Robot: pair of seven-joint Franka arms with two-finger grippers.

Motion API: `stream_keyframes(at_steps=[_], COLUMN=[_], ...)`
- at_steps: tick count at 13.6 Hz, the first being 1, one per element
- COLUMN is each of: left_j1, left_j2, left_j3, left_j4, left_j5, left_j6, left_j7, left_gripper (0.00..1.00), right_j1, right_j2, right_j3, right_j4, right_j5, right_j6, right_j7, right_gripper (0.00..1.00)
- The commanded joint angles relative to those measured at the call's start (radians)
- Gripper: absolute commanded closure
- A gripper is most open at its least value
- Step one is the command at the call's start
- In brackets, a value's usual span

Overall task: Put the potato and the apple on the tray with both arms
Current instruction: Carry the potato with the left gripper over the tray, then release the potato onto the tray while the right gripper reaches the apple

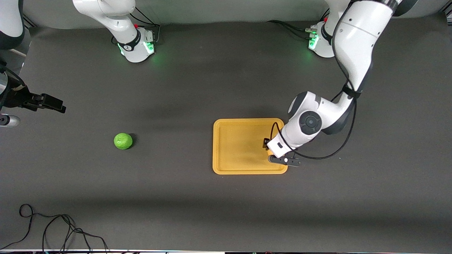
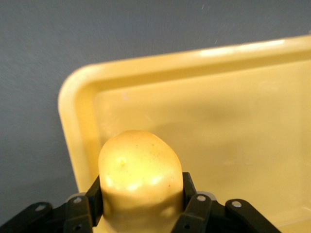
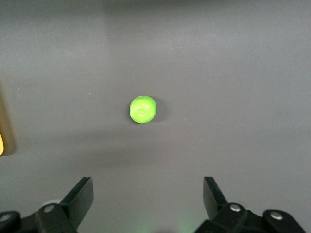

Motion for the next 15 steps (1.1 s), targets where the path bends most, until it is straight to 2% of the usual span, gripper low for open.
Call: stream_keyframes(at_steps=[1, 7, 8, 9, 10, 11, 13, 15], left_j1=[-0.028, -0.023, -0.020, -0.019, -0.019, -0.019, -0.020, -0.022], left_j2=[-0.015, 0.000, 0.000, -0.002, -0.002, -0.002, -0.006, -0.012], left_j3=[0.018, 0.020, 0.021, 0.024, 0.026, 0.026, 0.026, 0.025], left_j4=[-0.027, -0.053, -0.053, -0.053, -0.053, -0.053, -0.053, -0.053], left_j5=[0.033, 0.034, 0.034, 0.034, 0.034, 0.034, 0.034, 0.034], left_j6=[0.012, 0.049, 0.049, 0.047, 0.047, 0.047, 0.046, 0.033], left_j7=[-0.069, -0.071, -0.071, -0.071, -0.074, -0.087, -0.106, -0.130], left_gripper=[1.00, 1.00, 0.93, 0.69, 0.31, 0.01, 0.00, 0.00], right_j1=[0.007, 0.007, 0.009, 0.010, 0.010, 0.019, 0.042, 0.042], right_j2=[-0.020, -0.019, -0.019, -0.019, -0.019, -0.019, -0.023, -0.063], right_j3=[-0.008, -0.008, -0.006, -0.006, -0.003, -0.002, -0.002, -0.002], right_j4=[-0.023, -0.023, -0.023, -0.023, -0.025, -0.027, -0.030, -0.091], right_j5=[-0.006, -0.006, -0.003, 0.011, 0.015, 0.015, 0.018, 0.041], right_j6=[0.015, 0.015, 0.015, 0.015, 0.015, 0.016, 0.024, 0.058], right_j7=[-0.019, -0.017, -0.016, -0.011, -0.008, -0.004, 0.003, 0.001], right_gripper=[0.00, 0.00, 0.00, 0.00, 0.00, 0.00, 0.00, 0.00])
